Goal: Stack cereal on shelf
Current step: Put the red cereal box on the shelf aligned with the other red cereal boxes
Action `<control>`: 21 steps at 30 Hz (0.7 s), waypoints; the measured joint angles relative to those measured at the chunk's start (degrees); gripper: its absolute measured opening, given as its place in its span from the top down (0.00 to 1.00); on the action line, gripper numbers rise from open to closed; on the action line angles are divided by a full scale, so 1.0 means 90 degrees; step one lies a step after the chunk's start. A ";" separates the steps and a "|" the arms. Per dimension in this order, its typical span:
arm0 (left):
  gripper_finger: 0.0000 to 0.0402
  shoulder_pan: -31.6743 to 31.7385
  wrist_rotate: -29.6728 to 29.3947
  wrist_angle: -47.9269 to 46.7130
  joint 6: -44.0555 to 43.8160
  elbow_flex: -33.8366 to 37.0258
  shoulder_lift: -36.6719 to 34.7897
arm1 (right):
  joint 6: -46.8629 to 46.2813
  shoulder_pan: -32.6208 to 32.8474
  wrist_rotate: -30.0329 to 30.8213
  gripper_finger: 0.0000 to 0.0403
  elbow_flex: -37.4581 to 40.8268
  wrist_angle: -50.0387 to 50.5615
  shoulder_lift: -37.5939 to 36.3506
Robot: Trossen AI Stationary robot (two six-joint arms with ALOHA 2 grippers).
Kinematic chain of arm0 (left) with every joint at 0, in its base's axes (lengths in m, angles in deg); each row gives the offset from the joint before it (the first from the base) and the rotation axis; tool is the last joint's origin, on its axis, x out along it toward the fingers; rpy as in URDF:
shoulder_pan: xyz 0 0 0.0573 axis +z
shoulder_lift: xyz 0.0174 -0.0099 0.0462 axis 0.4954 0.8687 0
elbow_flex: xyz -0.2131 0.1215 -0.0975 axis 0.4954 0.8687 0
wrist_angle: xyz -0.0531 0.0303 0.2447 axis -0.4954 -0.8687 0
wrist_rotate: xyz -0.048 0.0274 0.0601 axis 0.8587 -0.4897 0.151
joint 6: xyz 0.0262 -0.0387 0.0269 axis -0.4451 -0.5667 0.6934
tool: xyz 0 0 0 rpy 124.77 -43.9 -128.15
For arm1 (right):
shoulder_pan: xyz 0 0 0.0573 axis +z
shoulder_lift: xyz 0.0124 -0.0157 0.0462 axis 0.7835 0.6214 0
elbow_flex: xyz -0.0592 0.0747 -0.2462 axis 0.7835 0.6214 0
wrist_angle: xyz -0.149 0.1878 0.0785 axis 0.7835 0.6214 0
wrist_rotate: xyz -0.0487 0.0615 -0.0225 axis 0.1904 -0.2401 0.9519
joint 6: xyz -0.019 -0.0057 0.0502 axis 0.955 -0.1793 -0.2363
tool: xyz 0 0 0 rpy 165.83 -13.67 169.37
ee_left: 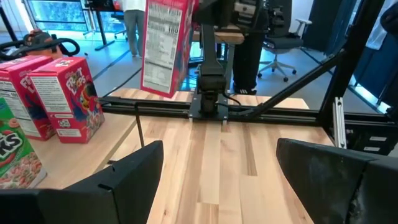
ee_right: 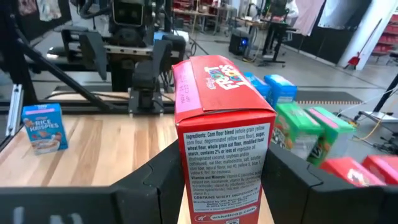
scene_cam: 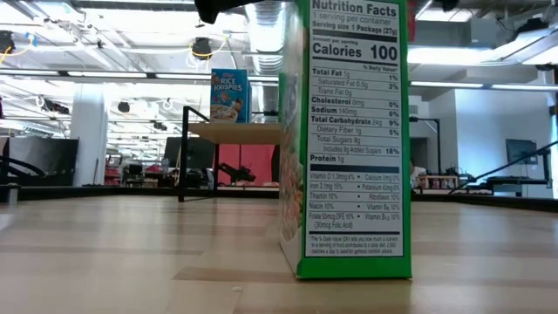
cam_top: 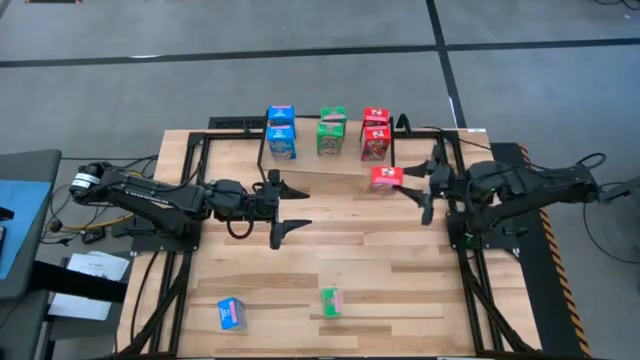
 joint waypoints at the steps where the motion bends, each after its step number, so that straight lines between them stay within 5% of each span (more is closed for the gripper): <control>1: 0.24 0.0000 0.0000 0.0000 0.0000 0.0000 0.0000 | -0.0001 -0.0020 -0.0001 0.50 0.0122 -0.0002 -0.0104; 13: 0.24 0.0000 0.0000 0.0002 0.0002 0.0000 0.0000 | 0.0163 -0.0858 -0.0065 0.50 0.1704 -0.1387 -0.0540; 21: 0.24 0.0000 -0.0001 0.0002 0.0002 0.0000 0.0002 | -0.0021 -0.1761 -0.0913 0.50 0.1799 -0.1497 -0.0449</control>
